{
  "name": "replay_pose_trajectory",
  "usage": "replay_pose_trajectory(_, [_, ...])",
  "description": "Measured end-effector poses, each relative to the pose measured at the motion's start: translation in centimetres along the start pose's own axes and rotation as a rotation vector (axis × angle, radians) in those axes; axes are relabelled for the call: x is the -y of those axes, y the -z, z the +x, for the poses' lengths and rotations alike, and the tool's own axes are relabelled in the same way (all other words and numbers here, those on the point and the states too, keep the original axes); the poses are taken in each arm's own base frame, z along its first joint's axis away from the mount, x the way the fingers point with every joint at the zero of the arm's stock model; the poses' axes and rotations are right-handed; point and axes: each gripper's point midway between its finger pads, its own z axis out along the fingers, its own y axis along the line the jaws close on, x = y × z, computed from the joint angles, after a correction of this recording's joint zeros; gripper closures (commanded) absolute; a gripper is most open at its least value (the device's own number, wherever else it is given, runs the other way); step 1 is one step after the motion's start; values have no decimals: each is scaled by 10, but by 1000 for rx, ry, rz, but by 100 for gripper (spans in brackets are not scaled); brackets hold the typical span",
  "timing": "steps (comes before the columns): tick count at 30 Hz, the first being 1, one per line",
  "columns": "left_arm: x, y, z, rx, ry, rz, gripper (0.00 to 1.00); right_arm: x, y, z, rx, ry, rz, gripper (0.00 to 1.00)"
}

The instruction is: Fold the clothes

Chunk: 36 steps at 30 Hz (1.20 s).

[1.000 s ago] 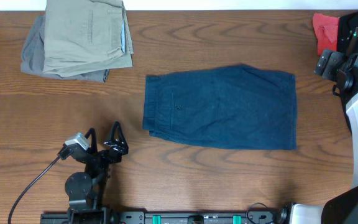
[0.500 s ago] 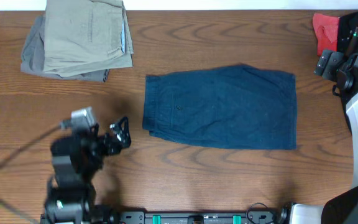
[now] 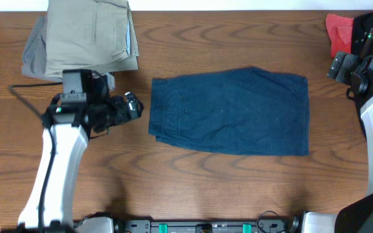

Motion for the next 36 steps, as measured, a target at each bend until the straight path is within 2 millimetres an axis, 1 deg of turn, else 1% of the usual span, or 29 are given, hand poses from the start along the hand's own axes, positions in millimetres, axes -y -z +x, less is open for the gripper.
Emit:
replay_pose_trajectory(3, [3, -23, 3, -69, -8, 51, 2, 0, 0, 0, 0, 0, 0, 1])
replay_pose_trajectory(7, [6, -56, 14, -181, -38, 84, 2, 0, 0, 0, 0, 0, 0, 1])
replay_pose_trajectory(12, [5, -93, 11, -224, -81, 110, 2, 0, 0, 0, 0, 0, 0, 1])
replay_pose_trajectory(16, [0, -114, 4, -214, -95, 120, 2, 0, 0, 0, 0, 0, 0, 2])
replay_pose_trajectory(21, [-2, -126, 4, -221, -93, 139, 2, 0, 0, 0, 0, 0, 0, 1])
replay_pose_trajectory(25, [1, -130, 6, -236, -90, 160, 2, 0, 0, 0, 0, 0, 0, 1])
replay_pose_trajectory(29, [15, -135, 9, -256, -102, 224, 2, 0, 0, 0, 0, 0, 0, 1])
replay_pose_trajectory(36, [41, -143, 22, -319, -114, 331, 2, 0, 0, 0, 0, 0, 0, 1])
